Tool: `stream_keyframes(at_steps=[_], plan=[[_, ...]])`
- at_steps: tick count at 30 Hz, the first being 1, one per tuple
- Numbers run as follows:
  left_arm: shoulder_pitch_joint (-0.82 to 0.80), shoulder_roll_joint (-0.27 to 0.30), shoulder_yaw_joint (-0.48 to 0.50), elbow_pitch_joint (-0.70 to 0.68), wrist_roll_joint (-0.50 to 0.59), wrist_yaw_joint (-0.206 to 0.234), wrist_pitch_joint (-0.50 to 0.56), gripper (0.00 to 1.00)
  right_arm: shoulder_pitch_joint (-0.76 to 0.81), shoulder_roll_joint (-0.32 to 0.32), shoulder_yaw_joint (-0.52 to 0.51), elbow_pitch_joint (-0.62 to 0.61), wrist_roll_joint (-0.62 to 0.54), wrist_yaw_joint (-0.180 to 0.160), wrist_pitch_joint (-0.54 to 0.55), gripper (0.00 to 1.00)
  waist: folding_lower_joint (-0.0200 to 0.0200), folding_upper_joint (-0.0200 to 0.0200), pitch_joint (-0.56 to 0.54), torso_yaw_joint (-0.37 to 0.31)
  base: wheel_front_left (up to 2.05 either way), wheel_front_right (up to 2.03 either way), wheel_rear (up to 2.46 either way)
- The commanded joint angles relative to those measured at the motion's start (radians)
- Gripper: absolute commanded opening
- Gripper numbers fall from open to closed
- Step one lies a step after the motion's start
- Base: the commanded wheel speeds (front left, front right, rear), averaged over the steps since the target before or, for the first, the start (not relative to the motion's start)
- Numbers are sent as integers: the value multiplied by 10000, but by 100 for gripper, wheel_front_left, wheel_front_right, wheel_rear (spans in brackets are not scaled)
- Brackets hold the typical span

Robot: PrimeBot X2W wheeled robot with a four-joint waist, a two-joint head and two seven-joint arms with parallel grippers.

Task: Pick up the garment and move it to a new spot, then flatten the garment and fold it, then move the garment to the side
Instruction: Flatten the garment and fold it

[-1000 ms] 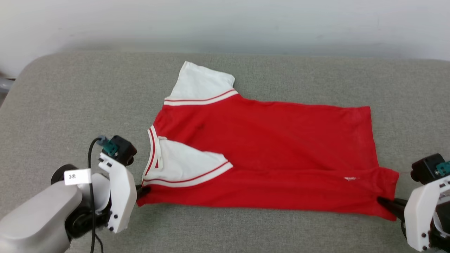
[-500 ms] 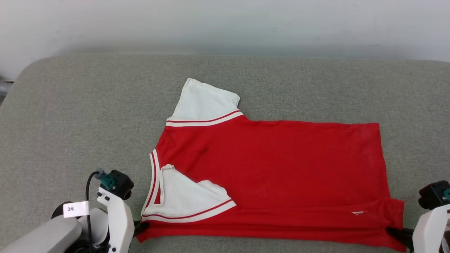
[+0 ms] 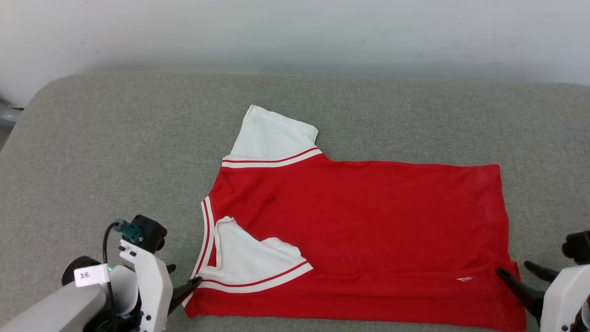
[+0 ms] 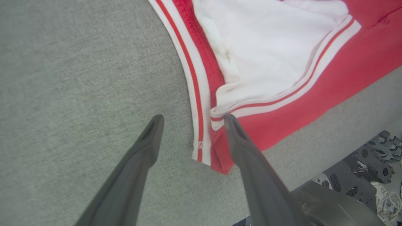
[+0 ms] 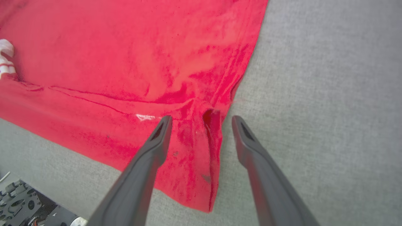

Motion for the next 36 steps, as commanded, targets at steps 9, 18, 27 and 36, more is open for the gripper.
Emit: stream_keyframes(at_steps=[9,18,27,36], plan=[[-831,480,908,-528,851,611,-1624,100,-233,1415,-1716,-1117,-1756,-10,-2939,100,0,0,-204,-149,0,0,0],[-2511,-64,1692,157,1751,1185,-2857,100,-400,3284,-2628,-2326,-3913,-10,-4648,100,0,0,572,-663,0,0,0],[-4943,-664,1694,1279,1446,92,-946,100,-835,3976,-2322,-3056,-4411,-10,-4591,100,0,0,2103,-1360,0,0,0],[-7389,-1007,1296,2512,360,-437,3247,100,-1289,4065,-2139,-3406,-4453,-10,-4567,100,0,0,3553,-1826,0,0,0]])
